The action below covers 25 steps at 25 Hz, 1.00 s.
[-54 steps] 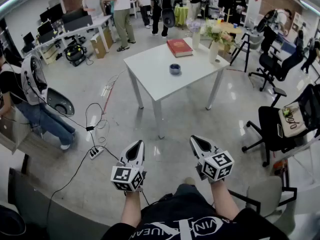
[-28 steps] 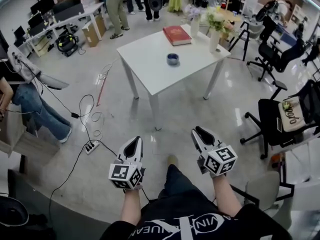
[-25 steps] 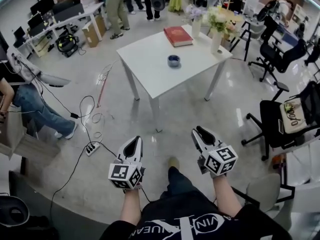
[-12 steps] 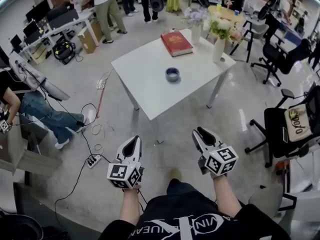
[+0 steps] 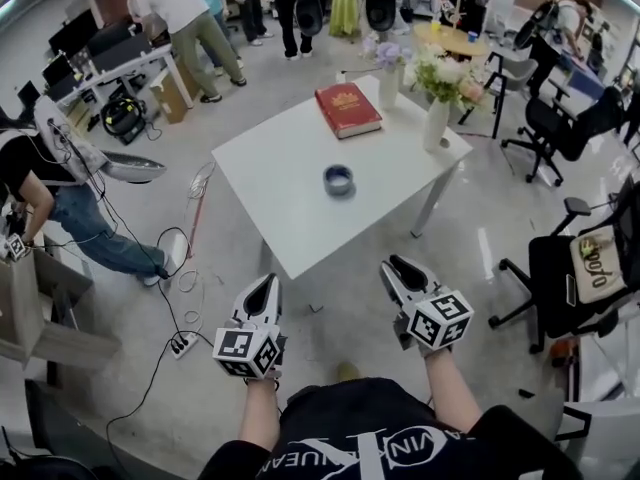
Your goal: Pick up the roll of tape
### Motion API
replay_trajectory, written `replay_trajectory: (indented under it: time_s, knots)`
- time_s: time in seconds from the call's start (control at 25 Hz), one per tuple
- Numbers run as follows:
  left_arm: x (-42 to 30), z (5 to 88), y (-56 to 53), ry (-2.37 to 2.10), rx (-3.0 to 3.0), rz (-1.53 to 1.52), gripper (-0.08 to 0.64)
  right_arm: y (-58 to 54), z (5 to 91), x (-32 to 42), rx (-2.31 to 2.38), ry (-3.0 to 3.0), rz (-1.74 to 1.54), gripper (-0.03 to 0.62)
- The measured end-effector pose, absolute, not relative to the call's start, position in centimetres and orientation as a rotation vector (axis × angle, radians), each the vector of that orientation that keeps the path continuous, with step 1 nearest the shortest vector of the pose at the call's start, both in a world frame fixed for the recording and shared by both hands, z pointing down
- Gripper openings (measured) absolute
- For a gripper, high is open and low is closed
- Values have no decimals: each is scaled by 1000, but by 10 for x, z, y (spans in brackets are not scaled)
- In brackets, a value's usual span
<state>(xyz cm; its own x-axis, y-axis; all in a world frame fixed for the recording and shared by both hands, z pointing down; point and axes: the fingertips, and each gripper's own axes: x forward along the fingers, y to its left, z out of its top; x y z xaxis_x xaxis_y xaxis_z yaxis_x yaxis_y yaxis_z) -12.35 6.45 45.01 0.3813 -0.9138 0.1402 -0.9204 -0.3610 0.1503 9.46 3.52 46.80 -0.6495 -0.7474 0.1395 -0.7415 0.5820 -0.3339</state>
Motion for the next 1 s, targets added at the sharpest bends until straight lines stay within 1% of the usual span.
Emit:
replay_trajectory:
  time_s: [0.32,0.64,1.0]
  knots:
    - [-129,450,43,-1656,2414,76,3,9,472,91,-1284,2763,-630,89]
    - [-138,473,33,-1644,2366,130,3,-3,497,79,-1261,2770,-730,89]
    - [-135,474,-35,-1578,2397,106,3,-57,496,80,-1331,2756,-737,89]
